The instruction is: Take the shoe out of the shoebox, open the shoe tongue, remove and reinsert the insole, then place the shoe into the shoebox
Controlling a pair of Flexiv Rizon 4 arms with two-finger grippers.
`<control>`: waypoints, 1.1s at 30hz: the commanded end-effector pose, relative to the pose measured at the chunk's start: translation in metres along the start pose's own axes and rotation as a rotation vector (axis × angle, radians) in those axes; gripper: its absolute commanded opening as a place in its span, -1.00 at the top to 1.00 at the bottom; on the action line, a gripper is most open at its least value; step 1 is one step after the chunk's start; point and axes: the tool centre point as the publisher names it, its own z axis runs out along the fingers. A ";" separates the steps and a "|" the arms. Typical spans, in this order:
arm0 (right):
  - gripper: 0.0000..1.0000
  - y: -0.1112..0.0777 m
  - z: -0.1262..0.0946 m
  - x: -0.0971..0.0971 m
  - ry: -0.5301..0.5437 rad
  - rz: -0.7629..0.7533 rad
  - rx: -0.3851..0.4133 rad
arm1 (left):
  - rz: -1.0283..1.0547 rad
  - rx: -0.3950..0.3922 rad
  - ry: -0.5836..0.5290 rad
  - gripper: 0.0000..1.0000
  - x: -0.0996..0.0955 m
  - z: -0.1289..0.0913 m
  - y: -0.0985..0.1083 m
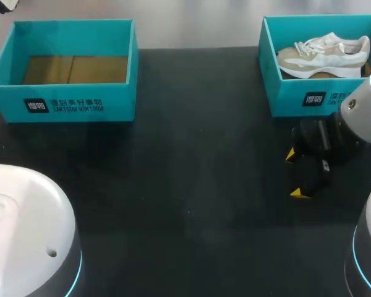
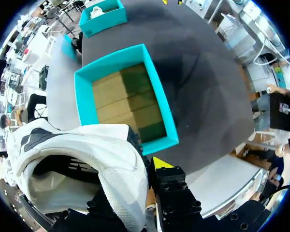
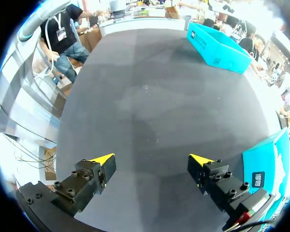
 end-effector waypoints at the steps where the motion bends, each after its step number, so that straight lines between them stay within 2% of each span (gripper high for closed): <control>1: -1.00 0.000 0.001 0.001 -0.002 0.000 0.002 | 0.336 -0.046 -0.061 1.00 0.014 -0.007 0.009; 3: -1.00 0.000 0.001 0.001 -0.002 0.000 0.002 | 0.436 -0.076 -0.079 1.00 0.019 -0.008 0.014; 16: -1.00 0.000 0.001 0.001 -0.002 0.000 0.002 | 0.436 -0.076 -0.079 1.00 0.019 -0.008 0.014; 17: -1.00 0.000 0.001 0.001 -0.002 0.000 0.002 | 0.466 -0.072 -0.084 1.00 0.017 -0.006 0.015; 19: -1.00 0.000 0.001 0.001 -0.002 0.000 0.002 | 0.560 0.030 -0.109 1.00 0.014 -0.006 0.019; 21: -1.00 0.000 0.001 0.001 -0.002 0.000 0.002 | 0.655 0.048 -0.113 1.00 0.011 -0.006 0.024; 22: -1.00 0.000 0.001 0.001 -0.002 0.000 0.002 | 0.683 0.080 -0.107 1.00 0.009 -0.006 0.028; 24: -1.00 0.000 0.001 0.001 -0.002 0.000 0.002 | 0.766 0.051 -0.099 1.00 0.006 -0.005 0.032; 26: -1.00 0.000 0.001 0.001 -0.002 0.000 0.002 | 0.856 0.064 -0.087 1.00 0.003 -0.005 0.036; 28: -1.00 0.000 0.001 0.001 -0.002 0.000 0.002 | 0.900 0.040 -0.087 1.00 0.002 -0.007 0.039; 33: -1.00 0.000 0.001 0.001 -0.002 0.000 0.002 | 1.169 -0.014 -0.089 1.00 0.009 -0.014 0.034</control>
